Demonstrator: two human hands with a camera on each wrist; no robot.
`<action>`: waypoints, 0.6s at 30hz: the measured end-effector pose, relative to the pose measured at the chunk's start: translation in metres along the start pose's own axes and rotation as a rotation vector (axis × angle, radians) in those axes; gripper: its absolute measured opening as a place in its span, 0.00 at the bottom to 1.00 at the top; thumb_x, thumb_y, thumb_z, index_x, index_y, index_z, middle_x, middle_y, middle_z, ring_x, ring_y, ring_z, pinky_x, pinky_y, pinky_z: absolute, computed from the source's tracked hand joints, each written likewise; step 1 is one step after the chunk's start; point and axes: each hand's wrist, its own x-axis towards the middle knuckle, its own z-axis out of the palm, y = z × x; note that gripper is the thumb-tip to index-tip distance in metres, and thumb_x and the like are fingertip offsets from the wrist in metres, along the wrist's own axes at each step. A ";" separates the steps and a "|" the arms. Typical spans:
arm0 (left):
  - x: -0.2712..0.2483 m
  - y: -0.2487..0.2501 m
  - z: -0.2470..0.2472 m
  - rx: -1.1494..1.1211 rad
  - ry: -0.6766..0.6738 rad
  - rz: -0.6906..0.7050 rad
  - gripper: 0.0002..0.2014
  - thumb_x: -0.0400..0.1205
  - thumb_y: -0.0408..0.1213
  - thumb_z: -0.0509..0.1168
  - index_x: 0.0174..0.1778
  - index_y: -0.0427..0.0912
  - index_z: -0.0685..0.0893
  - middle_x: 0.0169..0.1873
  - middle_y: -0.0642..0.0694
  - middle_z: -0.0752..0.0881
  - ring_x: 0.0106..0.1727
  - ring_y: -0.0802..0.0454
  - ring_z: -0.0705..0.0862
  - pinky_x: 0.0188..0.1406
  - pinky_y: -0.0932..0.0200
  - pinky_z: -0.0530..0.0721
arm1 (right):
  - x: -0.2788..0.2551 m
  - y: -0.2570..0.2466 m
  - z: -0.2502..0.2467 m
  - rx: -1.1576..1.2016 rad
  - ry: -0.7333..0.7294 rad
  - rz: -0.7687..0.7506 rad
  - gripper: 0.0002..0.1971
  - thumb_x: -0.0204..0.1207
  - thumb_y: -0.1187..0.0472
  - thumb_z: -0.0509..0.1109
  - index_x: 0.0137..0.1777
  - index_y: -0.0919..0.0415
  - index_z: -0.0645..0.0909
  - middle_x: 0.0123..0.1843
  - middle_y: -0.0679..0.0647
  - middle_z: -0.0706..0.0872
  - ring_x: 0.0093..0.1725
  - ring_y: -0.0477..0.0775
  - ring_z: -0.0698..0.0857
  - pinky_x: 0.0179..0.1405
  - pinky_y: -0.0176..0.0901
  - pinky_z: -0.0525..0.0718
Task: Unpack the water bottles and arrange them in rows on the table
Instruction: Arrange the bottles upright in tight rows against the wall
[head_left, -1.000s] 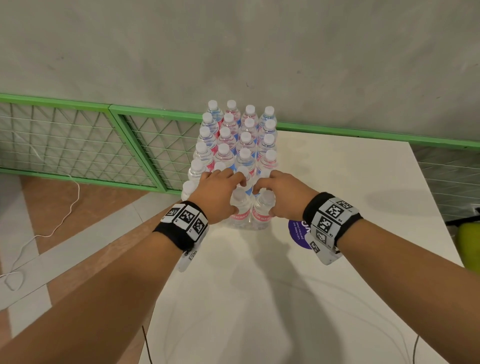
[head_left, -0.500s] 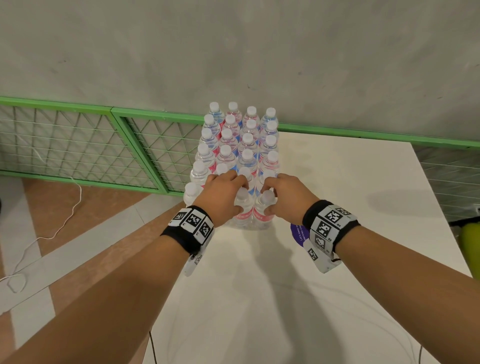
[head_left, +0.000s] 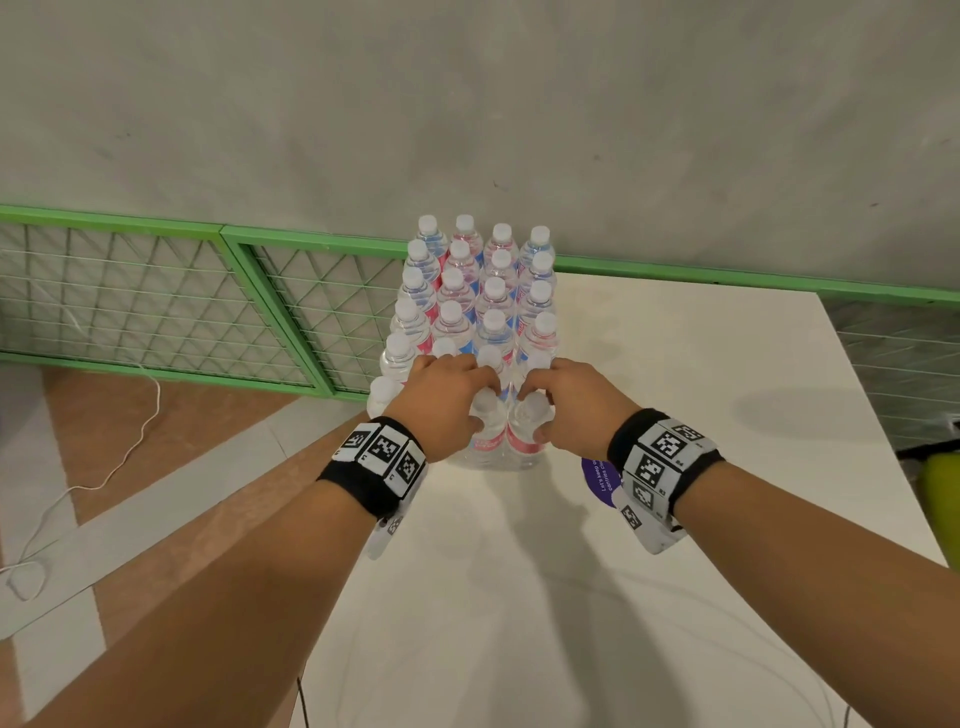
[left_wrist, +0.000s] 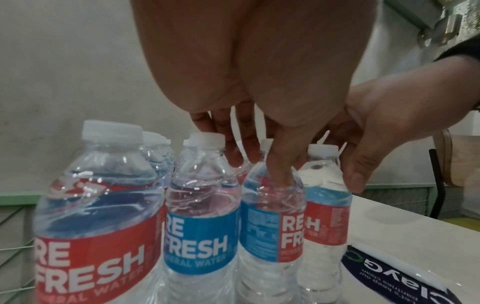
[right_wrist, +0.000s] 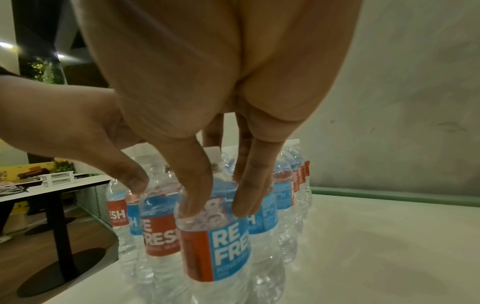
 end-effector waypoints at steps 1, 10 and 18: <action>0.001 0.001 0.000 -0.001 0.004 -0.014 0.20 0.74 0.48 0.72 0.62 0.54 0.80 0.51 0.53 0.79 0.56 0.48 0.80 0.64 0.50 0.67 | 0.001 -0.001 0.002 0.020 0.015 0.022 0.23 0.61 0.54 0.82 0.56 0.52 0.81 0.48 0.53 0.78 0.49 0.58 0.81 0.49 0.48 0.82; 0.002 0.005 0.010 0.075 0.060 -0.063 0.24 0.74 0.58 0.71 0.60 0.49 0.78 0.52 0.50 0.82 0.56 0.46 0.80 0.62 0.49 0.68 | 0.001 -0.004 0.008 0.093 0.063 0.083 0.24 0.61 0.49 0.84 0.49 0.60 0.77 0.42 0.52 0.80 0.42 0.57 0.81 0.40 0.48 0.80; 0.001 0.007 0.004 0.049 0.043 -0.044 0.25 0.74 0.58 0.71 0.63 0.51 0.77 0.54 0.51 0.81 0.56 0.47 0.80 0.62 0.49 0.68 | -0.005 0.003 0.011 0.146 0.074 0.105 0.28 0.58 0.44 0.85 0.54 0.51 0.78 0.45 0.49 0.77 0.43 0.51 0.78 0.42 0.41 0.75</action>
